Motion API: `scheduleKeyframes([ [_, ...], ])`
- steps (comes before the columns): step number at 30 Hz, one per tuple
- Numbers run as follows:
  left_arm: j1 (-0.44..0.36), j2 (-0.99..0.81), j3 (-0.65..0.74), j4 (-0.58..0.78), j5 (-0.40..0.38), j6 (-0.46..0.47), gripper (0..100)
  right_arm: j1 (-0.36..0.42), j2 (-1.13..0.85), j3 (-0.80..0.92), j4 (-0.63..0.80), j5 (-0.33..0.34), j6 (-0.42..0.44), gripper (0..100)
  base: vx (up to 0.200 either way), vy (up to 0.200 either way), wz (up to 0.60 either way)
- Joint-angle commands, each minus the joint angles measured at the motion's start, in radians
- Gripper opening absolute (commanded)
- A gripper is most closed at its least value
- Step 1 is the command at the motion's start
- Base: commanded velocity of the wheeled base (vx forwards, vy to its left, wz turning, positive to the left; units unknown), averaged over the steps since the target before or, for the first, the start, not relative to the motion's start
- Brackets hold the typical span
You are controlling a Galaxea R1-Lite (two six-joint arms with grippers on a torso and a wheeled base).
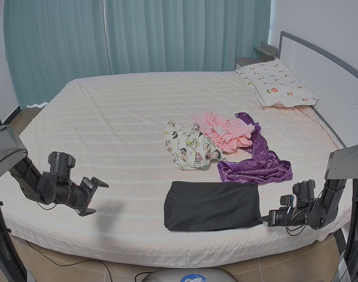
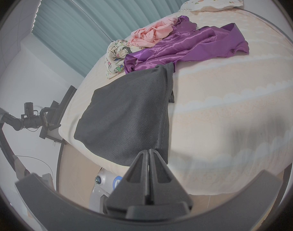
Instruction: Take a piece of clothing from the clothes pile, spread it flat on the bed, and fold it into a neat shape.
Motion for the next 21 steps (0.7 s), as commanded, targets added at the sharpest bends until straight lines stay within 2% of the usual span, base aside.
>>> scheduleKeyframes([
  [1,0.000,0.001,0.000,0.000,0.000,0.000,100,-0.001,-0.013,0.002,-0.002,0.001,0.000,0,0.000,0.000,0.00],
  [6,0.002,-0.001,0.000,0.000,0.000,-0.002,100,-0.001,-0.034,-0.004,-0.009,-0.013,0.001,0,0.000,0.000,0.00],
  [13,0.002,-0.011,0.026,-0.009,-0.008,0.000,100,0.035,-0.046,-0.081,0.001,-0.136,0.017,0,0.000,0.000,0.00],
  [18,0.003,-0.010,0.057,-0.092,0.000,-0.019,100,0.028,-0.063,-0.084,-0.005,-0.220,0.063,0,0.000,0.000,0.00],
  [19,0.003,-0.013,0.077,-0.123,0.001,-0.019,100,0.020,-0.086,-0.076,-0.012,-0.262,0.086,0,0.000,0.000,0.00],
  [21,0.003,-0.014,0.083,-0.134,0.003,-0.019,100,0.017,-0.099,-0.073,-0.014,-0.276,0.095,0,0.000,0.000,0.00],
])
